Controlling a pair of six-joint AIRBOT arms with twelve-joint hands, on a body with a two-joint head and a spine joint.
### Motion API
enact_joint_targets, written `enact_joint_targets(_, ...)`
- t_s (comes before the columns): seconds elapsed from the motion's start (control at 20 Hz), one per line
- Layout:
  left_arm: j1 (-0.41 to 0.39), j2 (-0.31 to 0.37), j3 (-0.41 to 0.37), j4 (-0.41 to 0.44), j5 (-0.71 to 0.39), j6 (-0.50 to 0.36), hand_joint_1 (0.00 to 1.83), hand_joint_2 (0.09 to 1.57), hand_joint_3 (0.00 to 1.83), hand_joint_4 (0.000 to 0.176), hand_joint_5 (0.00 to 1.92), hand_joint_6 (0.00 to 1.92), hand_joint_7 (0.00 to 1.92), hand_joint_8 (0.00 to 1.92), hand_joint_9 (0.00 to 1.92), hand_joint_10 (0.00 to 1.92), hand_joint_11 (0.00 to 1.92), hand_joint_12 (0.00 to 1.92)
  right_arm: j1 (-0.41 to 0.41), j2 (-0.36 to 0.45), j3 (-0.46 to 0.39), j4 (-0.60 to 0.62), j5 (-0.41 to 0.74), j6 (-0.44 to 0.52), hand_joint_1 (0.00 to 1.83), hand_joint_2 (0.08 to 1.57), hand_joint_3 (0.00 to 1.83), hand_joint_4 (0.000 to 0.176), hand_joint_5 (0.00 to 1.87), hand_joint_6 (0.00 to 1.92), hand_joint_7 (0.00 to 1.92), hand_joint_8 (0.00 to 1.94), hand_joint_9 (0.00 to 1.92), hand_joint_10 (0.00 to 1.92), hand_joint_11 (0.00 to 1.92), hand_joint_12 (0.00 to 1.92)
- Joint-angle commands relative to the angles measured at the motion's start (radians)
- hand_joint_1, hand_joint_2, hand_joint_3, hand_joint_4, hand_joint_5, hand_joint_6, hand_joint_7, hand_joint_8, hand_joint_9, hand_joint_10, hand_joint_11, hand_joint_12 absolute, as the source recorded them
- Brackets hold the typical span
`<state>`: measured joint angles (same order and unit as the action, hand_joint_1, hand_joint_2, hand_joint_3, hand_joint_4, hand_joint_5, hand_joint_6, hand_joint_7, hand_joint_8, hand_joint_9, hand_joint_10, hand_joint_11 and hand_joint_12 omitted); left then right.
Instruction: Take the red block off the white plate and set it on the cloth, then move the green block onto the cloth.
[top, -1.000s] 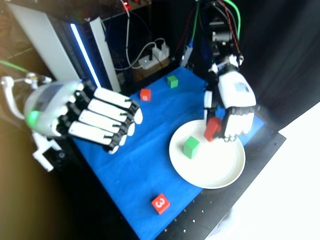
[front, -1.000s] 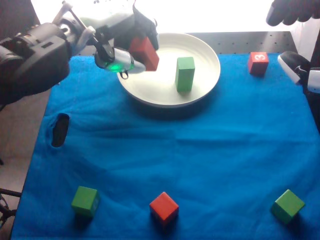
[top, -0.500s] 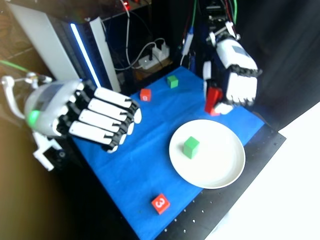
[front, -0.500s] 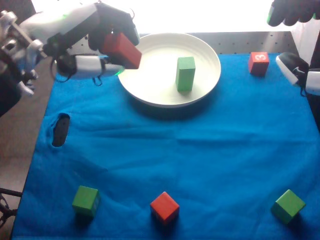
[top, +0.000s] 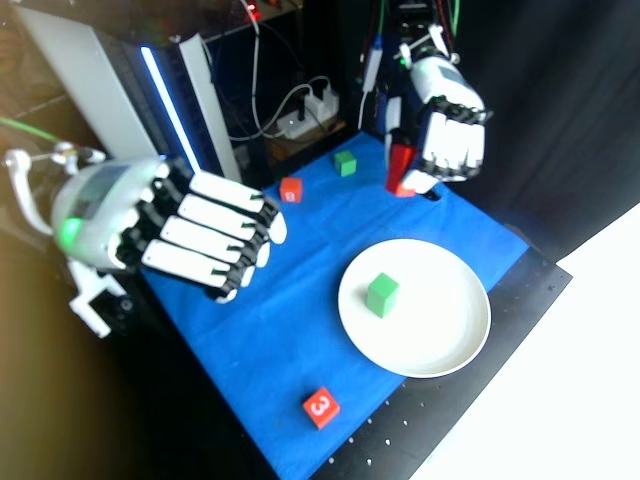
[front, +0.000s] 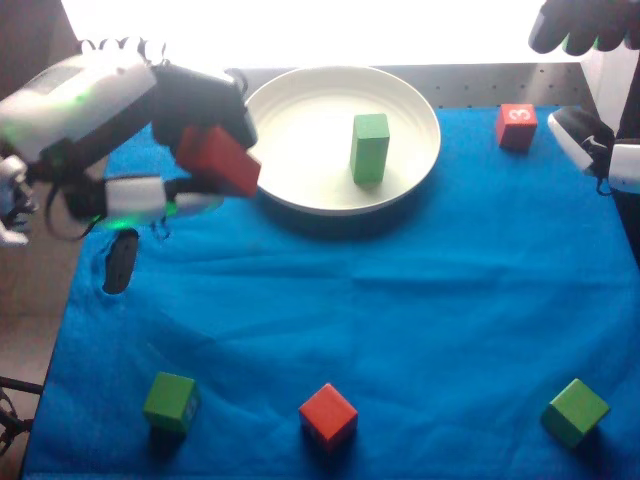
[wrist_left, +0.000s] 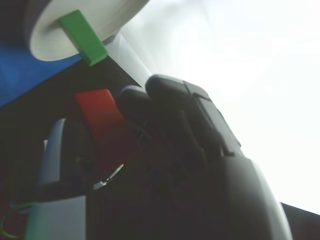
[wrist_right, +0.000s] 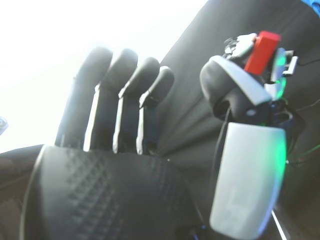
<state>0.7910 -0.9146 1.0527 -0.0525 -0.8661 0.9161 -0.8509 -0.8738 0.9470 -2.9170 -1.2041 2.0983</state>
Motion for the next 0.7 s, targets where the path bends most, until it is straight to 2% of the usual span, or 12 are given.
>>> enact_joint_targets(0.0, 0.0, 0.015, -0.009, -0.008, -0.145, -0.005, 1.23, 1.18, 0.0, 0.0, 0.81, 1.11, 0.9, 1.29, 0.79, 1.29, 0.57, 1.67, 0.012, 0.004, -0.003, -0.009, -0.123, 0.002, 1.15, 0.76, 0.7, 0.0, 0.51, 1.28, 0.59, 1.41, 0.57, 1.63, 0.61, 1.9)
enact_joint_targets(0.05, 0.02, 0.035, -0.03, -0.004, -0.152, -0.005, 1.33, 1.17, 0.0, 0.0, 0.81, 1.08, 0.9, 1.23, 0.81, 1.39, 0.56, 1.65, 0.011, 0.004, -0.003, -0.009, -0.123, 0.002, 1.13, 0.76, 0.71, 0.0, 0.52, 1.28, 0.59, 1.42, 0.57, 1.63, 0.6, 1.89)
enact_joint_targets(0.1, 0.036, 0.051, -0.048, 0.001, -0.155, -0.003, 1.34, 1.17, 0.0, 0.0, 0.78, 1.15, 0.88, 1.19, 0.82, 1.39, 0.58, 1.59, 0.01, 0.004, -0.003, -0.008, -0.123, 0.002, 1.12, 0.76, 0.7, 0.0, 0.52, 1.27, 0.59, 1.39, 0.58, 1.59, 0.59, 1.86)
enact_joint_targets(0.25, 0.06, 0.076, -0.082, 0.019, -0.142, 0.006, 1.33, 1.18, 0.0, 0.0, 0.77, 1.22, 0.84, 1.16, 0.86, 1.36, 0.66, 1.44, 0.009, 0.005, -0.003, -0.007, -0.123, 0.002, 1.14, 0.75, 0.71, 0.0, 0.52, 1.28, 0.59, 1.39, 0.54, 1.59, 0.54, 1.88)
enact_joint_targets(0.45, 0.074, 0.077, -0.098, 0.036, -0.112, 0.006, 1.35, 1.19, 0.0, 0.0, 0.74, 1.25, 0.84, 1.19, 0.84, 1.37, 0.65, 1.45, 0.006, 0.005, -0.004, -0.006, -0.123, 0.002, 1.16, 0.75, 0.71, 0.0, 0.52, 1.29, 0.58, 1.37, 0.53, 1.57, 0.54, 1.88)
enact_joint_targets(0.5, 0.077, 0.077, -0.1, 0.036, -0.112, 0.006, 1.2, 1.21, 0.0, 0.0, 0.75, 1.27, 0.86, 1.25, 0.82, 1.15, 0.64, 1.47, 0.006, 0.006, -0.004, -0.005, -0.123, 0.002, 1.16, 0.75, 0.71, 0.0, 0.53, 1.27, 0.59, 1.36, 0.53, 1.55, 0.54, 1.87)
enact_joint_targets(0.55, 0.08, 0.077, -0.101, 0.036, -0.112, 0.006, 1.32, 1.19, 0.0, 0.0, 0.72, 1.26, 0.84, 1.21, 0.83, 1.35, 0.63, 1.45, 0.005, 0.006, -0.004, -0.005, -0.123, 0.002, 1.17, 0.75, 0.7, 0.0, 0.53, 1.26, 0.59, 1.37, 0.54, 1.55, 0.54, 1.87)
enact_joint_targets(0.65, 0.083, 0.077, -0.102, 0.036, -0.104, 0.006, 1.34, 1.2, 0.0, 0.0, 0.72, 1.3, 0.82, 1.2, 0.81, 1.39, 0.6, 1.42, 0.005, 0.006, -0.004, -0.005, -0.123, 0.002, 1.18, 0.76, 0.69, 0.0, 0.54, 1.27, 0.59, 1.39, 0.54, 1.57, 0.56, 1.87)
